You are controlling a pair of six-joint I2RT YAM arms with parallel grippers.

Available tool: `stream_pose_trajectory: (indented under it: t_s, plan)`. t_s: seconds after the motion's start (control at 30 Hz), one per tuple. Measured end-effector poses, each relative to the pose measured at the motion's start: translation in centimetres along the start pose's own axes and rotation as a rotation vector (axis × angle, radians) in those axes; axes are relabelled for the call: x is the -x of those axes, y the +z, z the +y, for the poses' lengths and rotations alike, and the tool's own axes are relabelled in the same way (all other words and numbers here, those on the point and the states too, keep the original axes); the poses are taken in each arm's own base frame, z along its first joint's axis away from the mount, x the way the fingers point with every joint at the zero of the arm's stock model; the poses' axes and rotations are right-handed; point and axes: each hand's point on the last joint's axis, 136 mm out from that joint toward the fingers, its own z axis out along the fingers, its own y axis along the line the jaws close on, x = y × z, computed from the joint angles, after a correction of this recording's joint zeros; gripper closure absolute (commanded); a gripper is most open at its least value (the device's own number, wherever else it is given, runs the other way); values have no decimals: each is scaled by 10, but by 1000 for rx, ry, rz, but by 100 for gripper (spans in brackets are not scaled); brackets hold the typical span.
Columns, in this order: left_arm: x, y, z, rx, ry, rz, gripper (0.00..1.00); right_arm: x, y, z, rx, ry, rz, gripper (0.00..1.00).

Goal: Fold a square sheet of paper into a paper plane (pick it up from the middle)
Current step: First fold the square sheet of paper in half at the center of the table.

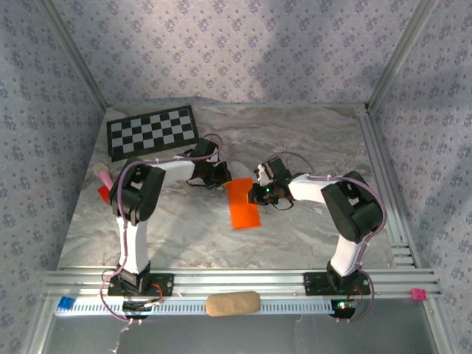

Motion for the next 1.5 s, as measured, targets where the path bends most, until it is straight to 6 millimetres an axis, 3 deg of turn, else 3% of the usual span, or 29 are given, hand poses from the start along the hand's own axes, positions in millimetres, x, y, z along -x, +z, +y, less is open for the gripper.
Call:
stream_pose_trajectory:
  t_s: [0.63,0.83,1.0,1.13,1.3,1.5]
  plan:
    - [11,-4,5,-6,-45,-32,91,0,0,0,0,0,0,100]
    - [13,-23,-7,17,-2,-89,87,0,0,0,0,0,-1,100]
    - [-2,-46,-31,-12,58,-119,86,0,0,0,-1,0,-2,100]
    - [-23,-44,-37,-21,89,-88,87,0,0,0,-1,0,-2,100]
    - [-62,-24,-27,-42,70,-1,89,0,-1,0,-2,0,-3,100]
    - [-77,-13,-10,-40,40,29,89,-2,-1,-1,-4,1,-2,100]
